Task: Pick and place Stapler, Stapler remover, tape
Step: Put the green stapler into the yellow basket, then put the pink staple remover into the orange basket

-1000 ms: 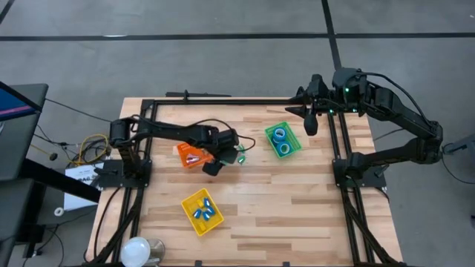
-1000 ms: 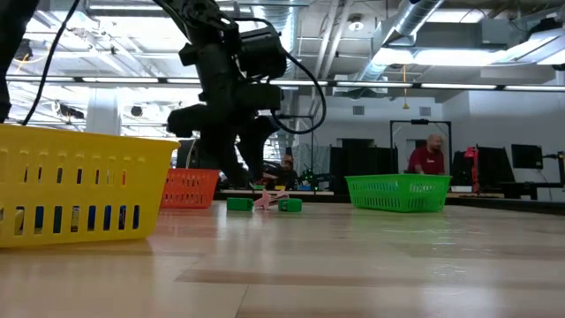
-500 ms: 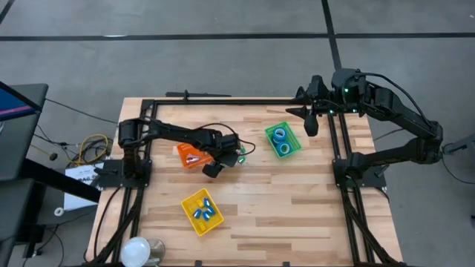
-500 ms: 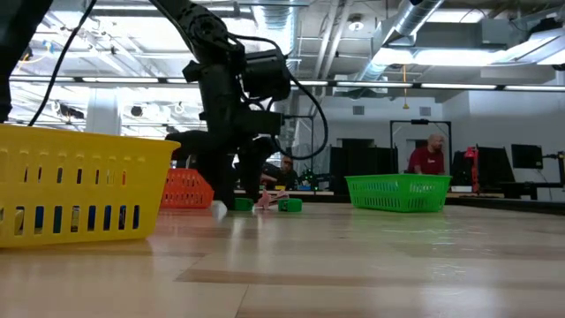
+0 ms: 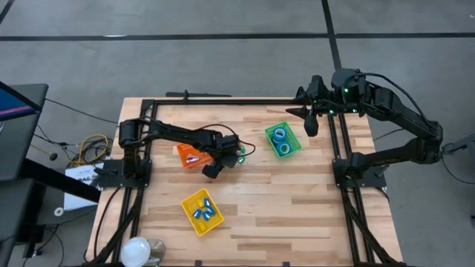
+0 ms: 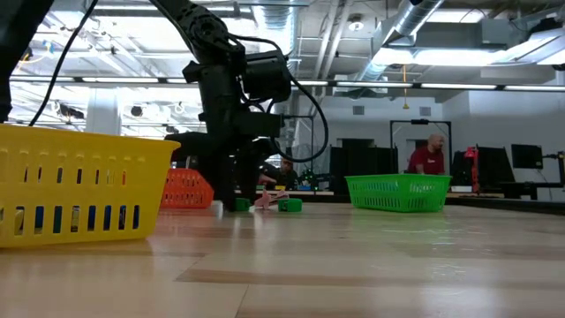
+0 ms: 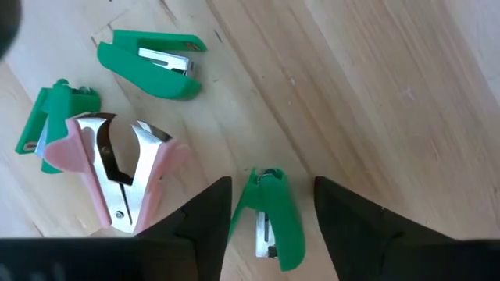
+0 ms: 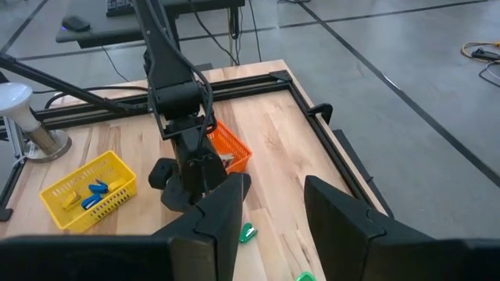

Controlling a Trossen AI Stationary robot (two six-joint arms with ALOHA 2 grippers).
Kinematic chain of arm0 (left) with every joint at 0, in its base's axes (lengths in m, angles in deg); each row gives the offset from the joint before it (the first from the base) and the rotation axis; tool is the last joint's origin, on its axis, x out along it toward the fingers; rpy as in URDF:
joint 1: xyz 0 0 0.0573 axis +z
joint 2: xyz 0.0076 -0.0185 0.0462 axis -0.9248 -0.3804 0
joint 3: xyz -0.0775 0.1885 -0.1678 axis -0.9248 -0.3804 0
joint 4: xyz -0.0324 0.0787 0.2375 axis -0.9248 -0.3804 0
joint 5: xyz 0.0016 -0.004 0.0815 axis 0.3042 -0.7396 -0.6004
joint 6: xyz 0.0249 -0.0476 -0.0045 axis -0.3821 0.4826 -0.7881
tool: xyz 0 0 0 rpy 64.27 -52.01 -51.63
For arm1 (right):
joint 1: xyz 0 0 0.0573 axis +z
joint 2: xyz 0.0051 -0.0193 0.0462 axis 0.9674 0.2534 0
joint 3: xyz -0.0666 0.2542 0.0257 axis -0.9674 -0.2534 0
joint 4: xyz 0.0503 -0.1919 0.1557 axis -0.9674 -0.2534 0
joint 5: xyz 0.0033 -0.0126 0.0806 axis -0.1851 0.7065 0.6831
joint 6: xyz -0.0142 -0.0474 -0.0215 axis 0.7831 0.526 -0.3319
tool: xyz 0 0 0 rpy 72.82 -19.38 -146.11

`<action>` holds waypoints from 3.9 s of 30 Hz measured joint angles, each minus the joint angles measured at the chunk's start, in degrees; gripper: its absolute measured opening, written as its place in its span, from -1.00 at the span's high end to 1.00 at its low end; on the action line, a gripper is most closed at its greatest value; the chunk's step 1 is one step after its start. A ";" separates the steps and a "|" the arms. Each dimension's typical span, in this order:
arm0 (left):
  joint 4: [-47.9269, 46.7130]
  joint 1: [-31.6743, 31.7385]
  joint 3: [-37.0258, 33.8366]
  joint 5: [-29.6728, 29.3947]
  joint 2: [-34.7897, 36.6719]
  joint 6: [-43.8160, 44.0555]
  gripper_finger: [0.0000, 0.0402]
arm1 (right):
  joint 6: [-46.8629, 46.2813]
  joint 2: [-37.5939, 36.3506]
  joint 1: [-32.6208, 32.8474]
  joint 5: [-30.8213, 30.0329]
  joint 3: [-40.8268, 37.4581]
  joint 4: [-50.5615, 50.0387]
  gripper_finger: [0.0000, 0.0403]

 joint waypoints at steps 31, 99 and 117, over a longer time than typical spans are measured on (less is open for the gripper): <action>0.13 -0.02 0.11 -0.42 8.77 0.39 0.61 | -0.28 0.00 -0.02 0.02 0.00 0.00 0.35; 0.26 -32.59 -17.94 7.10 27.78 26.54 0.50 | -0.44 0.00 0.00 0.04 0.00 -0.04 0.35; 0.17 -29.17 -17.62 6.18 33.56 29.28 -0.05 | -0.44 0.00 0.00 0.02 -0.02 -0.04 0.35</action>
